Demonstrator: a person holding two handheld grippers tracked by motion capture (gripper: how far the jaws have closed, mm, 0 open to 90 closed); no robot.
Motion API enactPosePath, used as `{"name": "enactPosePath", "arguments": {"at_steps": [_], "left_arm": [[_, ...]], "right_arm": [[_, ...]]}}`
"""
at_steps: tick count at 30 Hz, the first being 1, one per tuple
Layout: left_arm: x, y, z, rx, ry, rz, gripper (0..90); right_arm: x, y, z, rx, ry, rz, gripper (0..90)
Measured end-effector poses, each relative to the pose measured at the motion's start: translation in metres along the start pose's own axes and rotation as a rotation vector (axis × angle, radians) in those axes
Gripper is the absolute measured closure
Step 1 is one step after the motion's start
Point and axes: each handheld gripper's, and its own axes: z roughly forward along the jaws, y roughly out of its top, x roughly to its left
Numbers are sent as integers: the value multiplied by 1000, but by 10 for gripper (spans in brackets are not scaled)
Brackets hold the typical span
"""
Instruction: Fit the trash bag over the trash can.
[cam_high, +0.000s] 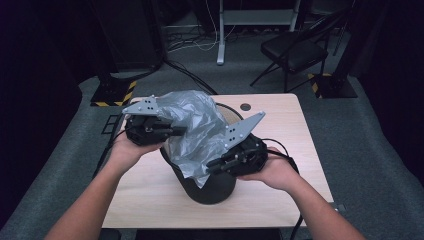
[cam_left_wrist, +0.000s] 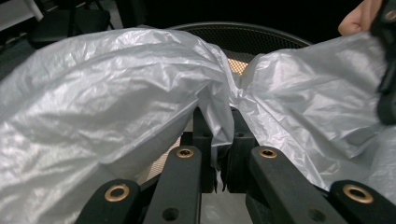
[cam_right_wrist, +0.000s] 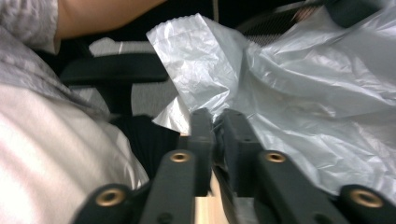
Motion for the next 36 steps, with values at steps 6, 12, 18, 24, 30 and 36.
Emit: {"name": "enactPosePath", "arguments": {"at_steps": [6, 12, 18, 24, 30, 36], "left_arm": [[-1, 3, -2, -27, -33, -14, 855], [-6, 2, 5, -23, -64, -5, 855], [-13, 1, 15, -6, -99, 11, 855], [-17, -1, 20, 4, -119, 18, 855], [-20, -2, 22, 14, -116, 23, 855], [-18, -2, 21, 25, -108, 25, 855]], "right_arm": [[-17, 0, 0, 18, -124, 15, 882], [-36, 3, 9, 70, -212, 29, 884], [-50, 10, 14, 96, -258, 65, 878], [-56, 19, 14, 66, -267, 97, 861], [-63, 25, 18, 79, -292, 104, 866], [-66, 22, 21, 117, -312, 126, 770]]}}
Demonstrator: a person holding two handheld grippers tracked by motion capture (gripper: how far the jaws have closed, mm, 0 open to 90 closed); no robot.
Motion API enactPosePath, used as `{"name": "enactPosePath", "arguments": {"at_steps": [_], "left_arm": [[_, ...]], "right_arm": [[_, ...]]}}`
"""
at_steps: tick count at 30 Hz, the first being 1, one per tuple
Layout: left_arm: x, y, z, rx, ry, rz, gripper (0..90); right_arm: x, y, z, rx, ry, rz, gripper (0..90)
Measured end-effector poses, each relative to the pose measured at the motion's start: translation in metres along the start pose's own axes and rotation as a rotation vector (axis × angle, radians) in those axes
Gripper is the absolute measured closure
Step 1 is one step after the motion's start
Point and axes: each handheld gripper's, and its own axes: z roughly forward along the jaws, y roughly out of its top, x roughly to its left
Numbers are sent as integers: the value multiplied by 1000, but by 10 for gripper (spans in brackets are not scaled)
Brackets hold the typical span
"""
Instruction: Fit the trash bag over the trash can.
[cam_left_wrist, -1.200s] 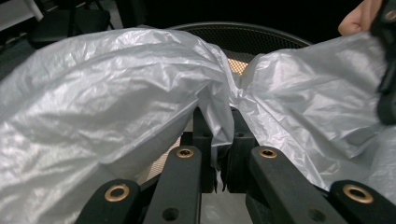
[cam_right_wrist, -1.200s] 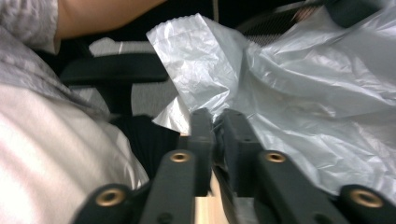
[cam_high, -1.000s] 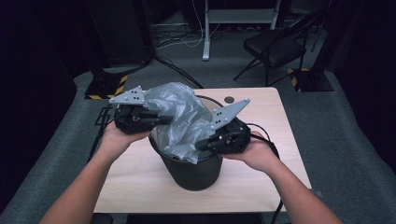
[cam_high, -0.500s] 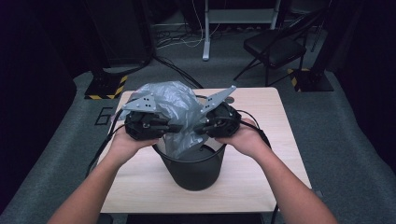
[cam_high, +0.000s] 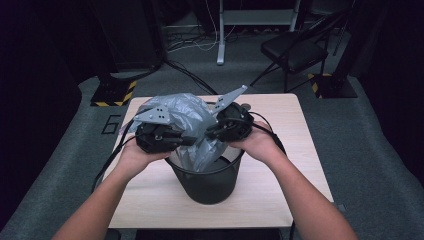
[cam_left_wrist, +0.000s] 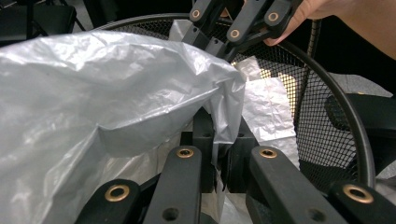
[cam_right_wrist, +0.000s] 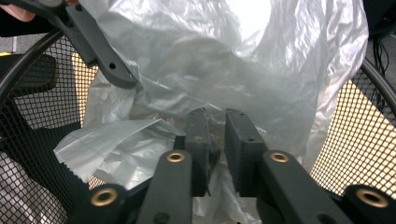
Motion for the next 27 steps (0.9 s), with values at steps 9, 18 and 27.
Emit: {"name": "enactPosePath", "arguments": {"at_steps": [9, 18, 27], "left_arm": [[2, -2, 6, 10, 3, -6, 855], [1, -3, 9, 27, -5, 0, 855], [-2, -3, 9, 22, -23, 9, 855]], "right_arm": [[-5, -10, -10, -12, 1, 31, 671], [-9, -13, -28, -89, -22, 58, 629], [-6, -7, -25, -112, -20, 51, 575]]}}
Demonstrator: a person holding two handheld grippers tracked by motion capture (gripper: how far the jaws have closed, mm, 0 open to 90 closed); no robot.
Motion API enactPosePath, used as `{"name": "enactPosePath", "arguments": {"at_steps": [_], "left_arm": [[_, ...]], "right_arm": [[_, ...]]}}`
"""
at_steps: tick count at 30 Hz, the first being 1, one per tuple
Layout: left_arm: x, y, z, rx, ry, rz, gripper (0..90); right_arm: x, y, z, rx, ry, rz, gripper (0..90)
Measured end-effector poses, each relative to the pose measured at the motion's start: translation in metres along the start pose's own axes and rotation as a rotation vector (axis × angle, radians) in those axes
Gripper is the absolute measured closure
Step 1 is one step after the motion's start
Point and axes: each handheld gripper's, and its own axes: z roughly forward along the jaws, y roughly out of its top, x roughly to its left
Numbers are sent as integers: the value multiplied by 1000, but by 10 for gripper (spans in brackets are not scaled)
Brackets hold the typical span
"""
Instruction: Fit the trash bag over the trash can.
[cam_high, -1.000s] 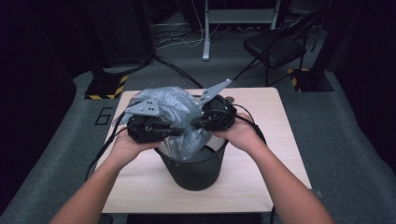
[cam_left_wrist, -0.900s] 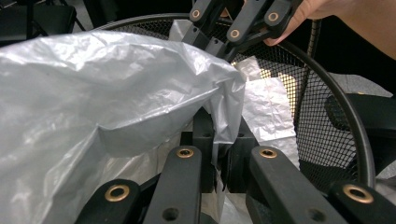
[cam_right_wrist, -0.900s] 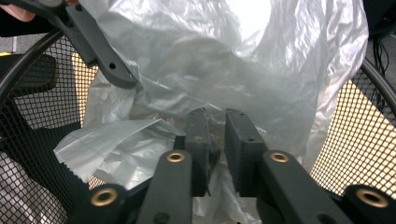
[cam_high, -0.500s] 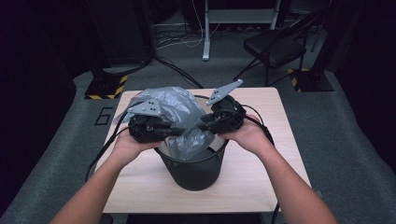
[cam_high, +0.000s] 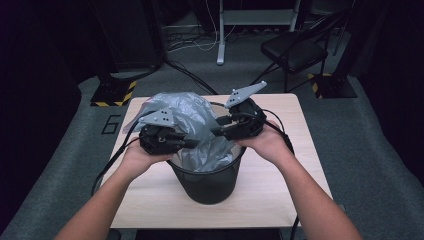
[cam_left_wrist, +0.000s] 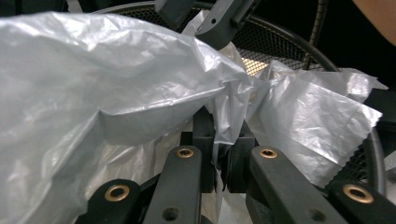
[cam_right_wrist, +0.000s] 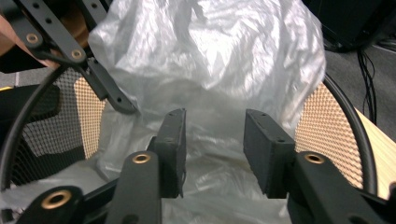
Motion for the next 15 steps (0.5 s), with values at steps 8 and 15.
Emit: {"name": "enactPosePath", "arguments": {"at_steps": [8, 15], "left_arm": [[-3, -1, 3, -8, -9, 6, 854], [-2, -1, 5, -4, -14, 7, 854]], "right_arm": [[9, 8, 6, -38, 43, -16, 514], [13, 14, 5, -82, 93, -24, 483]]}}
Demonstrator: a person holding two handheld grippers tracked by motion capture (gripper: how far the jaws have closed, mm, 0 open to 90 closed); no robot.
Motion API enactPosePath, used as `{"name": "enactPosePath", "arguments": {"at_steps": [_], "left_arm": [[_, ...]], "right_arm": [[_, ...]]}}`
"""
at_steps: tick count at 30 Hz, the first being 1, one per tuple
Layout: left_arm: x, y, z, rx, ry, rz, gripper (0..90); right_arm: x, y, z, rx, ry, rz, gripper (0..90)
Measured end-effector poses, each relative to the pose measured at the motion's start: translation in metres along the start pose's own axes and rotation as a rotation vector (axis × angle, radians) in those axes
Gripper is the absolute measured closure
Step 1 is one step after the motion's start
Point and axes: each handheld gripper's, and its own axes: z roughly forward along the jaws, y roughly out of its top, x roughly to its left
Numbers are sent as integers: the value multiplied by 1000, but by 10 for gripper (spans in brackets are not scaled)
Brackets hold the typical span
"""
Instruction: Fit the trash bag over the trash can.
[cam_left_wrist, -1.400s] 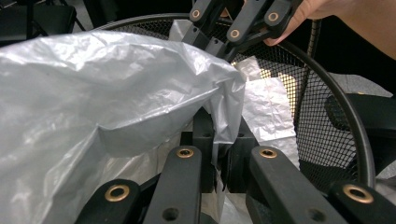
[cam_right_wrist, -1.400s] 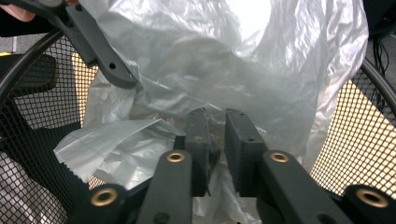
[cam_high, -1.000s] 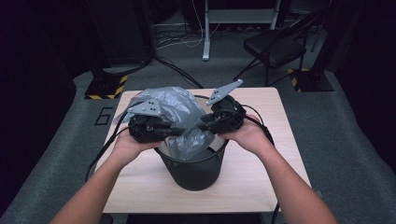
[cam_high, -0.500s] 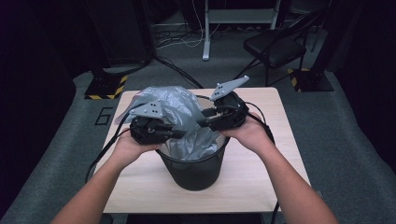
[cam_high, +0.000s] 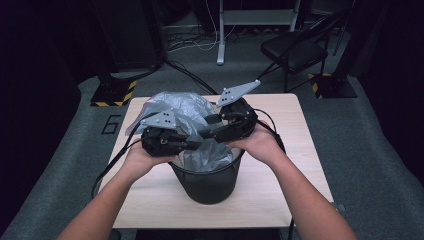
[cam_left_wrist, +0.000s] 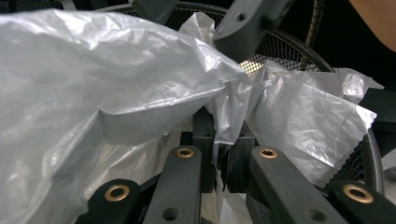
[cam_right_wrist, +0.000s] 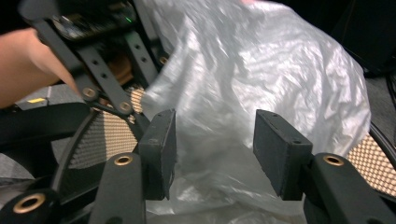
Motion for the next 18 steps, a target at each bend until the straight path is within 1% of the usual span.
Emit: {"name": "enactPosePath", "arguments": {"at_steps": [2, 5, 6, 7, 8, 9, 10, 11, 12, 13, 15, 16, 17, 18], "left_arm": [[1, 0, 1, -1, -2, -4, 853], [1, 0, 2, 0, -9, -7, 843], [1, 0, 3, 4, -13, -5, 830], [0, 0, 3, 6, -16, -4, 830], [-1, 0, 2, 6, -20, -13, 783], [-1, 0, 2, 6, -20, -13, 713], [-1, 0, 1, 7, -21, -25, 632], [-1, -1, -1, 6, -19, -36, 632], [-1, -1, -5, 6, -13, -39, 582], [-1, -2, -9, -1, -7, -35, 562], [1, -5, -18, -37, -10, -48, 530], [4, -8, -27, -50, 6, -57, 511], [4, -8, -27, -50, 6, -57, 505], [6, -9, -32, -52, 21, -61, 501]], "right_arm": [[1, 1, -1, -8, 12, 0, 481], [3, 4, -2, -19, 15, -5, 480], [4, 5, 0, -22, 31, -5, 480], [4, 5, 0, -22, 31, -5, 480], [4, 4, 2, -8, 16, -15, 483], [4, 4, 2, -8, 16, -15, 483], [3, 2, 5, 14, -1, -19, 525], [3, 2, 5, 14, -1, -19, 525], [2, 1, 6, 32, -6, -15, 551], [1, -1, 7, 44, -13, -17, 599], [-1, -4, 10, 80, -17, -21, 718], [-3, -7, 13, 106, -27, -30, 775], [-3, -7, 13, 106, -27, -30, 775], [-5, -9, 16, 122, -23, -18, 780]]}}
